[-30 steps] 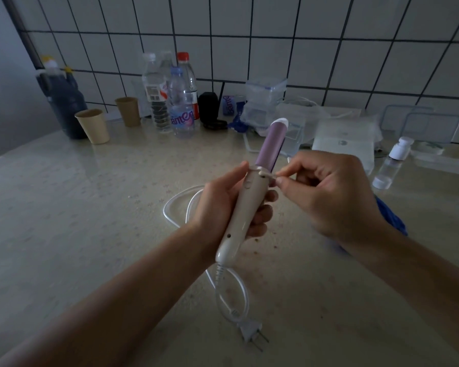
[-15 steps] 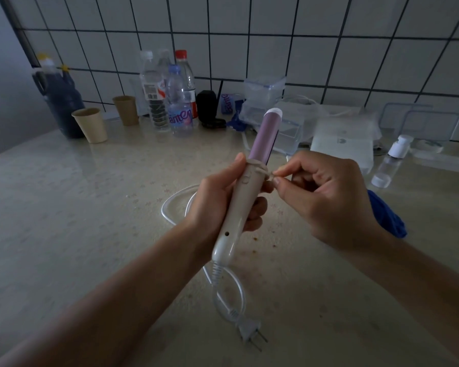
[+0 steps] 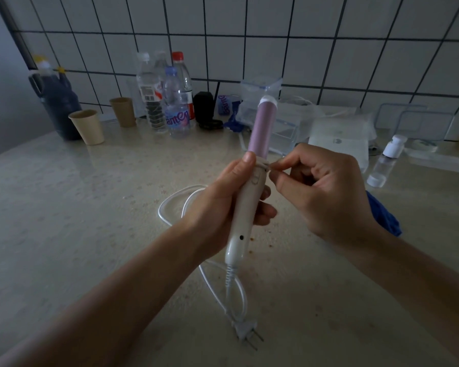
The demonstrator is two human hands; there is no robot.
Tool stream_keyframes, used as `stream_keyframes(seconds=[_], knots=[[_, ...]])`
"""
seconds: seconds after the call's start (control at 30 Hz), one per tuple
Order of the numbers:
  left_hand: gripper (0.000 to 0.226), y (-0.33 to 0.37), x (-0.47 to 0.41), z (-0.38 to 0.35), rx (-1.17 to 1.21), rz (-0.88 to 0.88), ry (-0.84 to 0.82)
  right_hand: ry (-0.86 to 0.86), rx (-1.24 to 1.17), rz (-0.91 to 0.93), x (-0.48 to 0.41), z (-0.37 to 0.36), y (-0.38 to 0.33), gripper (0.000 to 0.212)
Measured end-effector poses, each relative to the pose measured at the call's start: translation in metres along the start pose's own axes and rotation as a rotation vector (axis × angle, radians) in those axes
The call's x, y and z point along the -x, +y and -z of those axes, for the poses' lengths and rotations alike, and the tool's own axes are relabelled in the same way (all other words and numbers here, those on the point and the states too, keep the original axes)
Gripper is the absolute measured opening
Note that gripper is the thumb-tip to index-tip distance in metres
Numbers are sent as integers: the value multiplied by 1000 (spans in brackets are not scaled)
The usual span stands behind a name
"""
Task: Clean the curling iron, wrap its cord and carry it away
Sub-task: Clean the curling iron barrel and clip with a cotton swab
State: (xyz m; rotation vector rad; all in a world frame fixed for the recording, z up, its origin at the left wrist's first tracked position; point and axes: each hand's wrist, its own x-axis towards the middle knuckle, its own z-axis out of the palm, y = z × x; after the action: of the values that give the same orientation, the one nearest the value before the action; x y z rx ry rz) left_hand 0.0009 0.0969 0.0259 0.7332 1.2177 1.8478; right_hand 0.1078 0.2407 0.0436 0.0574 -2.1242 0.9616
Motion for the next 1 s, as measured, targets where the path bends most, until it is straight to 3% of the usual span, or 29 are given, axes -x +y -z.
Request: stream_keyframes(seconds=[0.87,1.0], knots=[[64,-7,-6,6,141,88,22,-56,-29,-56,9,-8,2,16],[63,-4,-9,7,190,80,40,-209,-118,-30,28,-21,-8,12]])
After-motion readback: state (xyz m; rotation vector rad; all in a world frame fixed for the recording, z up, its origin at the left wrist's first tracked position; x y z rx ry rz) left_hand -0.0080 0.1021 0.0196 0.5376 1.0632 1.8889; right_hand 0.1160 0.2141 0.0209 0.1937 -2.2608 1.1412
